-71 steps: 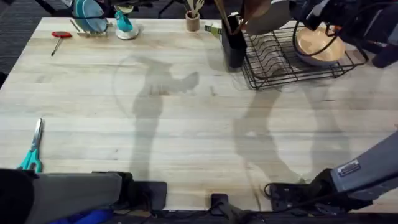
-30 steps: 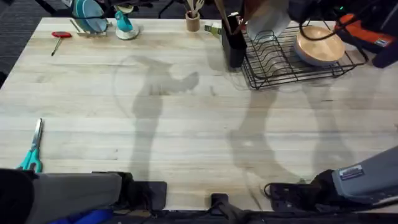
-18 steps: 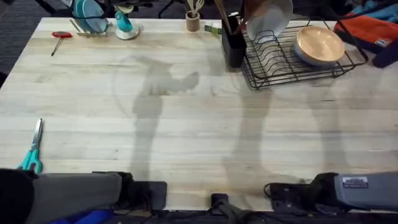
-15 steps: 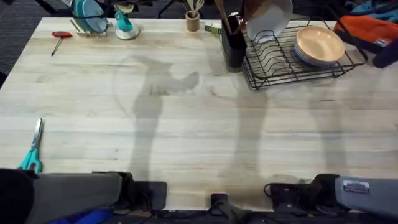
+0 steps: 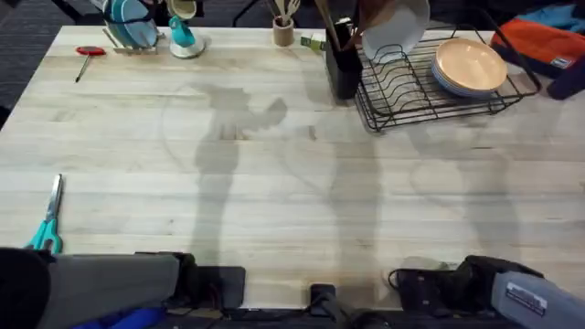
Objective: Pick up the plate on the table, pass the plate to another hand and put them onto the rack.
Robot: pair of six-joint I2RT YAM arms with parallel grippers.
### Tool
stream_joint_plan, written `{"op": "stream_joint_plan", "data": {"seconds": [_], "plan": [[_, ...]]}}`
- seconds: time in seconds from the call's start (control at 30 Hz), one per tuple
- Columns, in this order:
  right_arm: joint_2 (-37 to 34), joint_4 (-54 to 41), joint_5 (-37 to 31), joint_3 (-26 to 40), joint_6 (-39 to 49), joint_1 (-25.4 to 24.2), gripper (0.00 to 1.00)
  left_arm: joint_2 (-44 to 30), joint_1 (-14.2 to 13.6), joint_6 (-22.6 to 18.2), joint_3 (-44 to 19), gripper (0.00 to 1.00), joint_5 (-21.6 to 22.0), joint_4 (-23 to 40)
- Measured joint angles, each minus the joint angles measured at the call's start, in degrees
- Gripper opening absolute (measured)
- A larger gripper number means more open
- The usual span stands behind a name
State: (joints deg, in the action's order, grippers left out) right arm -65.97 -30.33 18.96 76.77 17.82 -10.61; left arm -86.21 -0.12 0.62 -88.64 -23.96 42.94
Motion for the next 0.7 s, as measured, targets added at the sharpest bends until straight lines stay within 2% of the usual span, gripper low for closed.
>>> {"op": "stream_joint_plan", "data": {"seconds": [0.13, 0.4, 0.7], "plan": [[3.90, -4.82, -4.75, 0.00, -6.86, 0.00, 0.995, 0.05, 0.00, -0.04, 0.00, 0.995, 0.58, -0.01], [7.47, -13.50, -14.31, 0.00, -21.30, 0.00, 0.995, 4.37, 0.00, -0.24, 0.00, 0.995, 5.31, 0.92], [7.45, -13.61, -13.15, 0.00, -27.54, 0.00, 0.995, 8.95, 0.00, -0.22, -0.02, 0.995, 6.24, 3.75]]}}
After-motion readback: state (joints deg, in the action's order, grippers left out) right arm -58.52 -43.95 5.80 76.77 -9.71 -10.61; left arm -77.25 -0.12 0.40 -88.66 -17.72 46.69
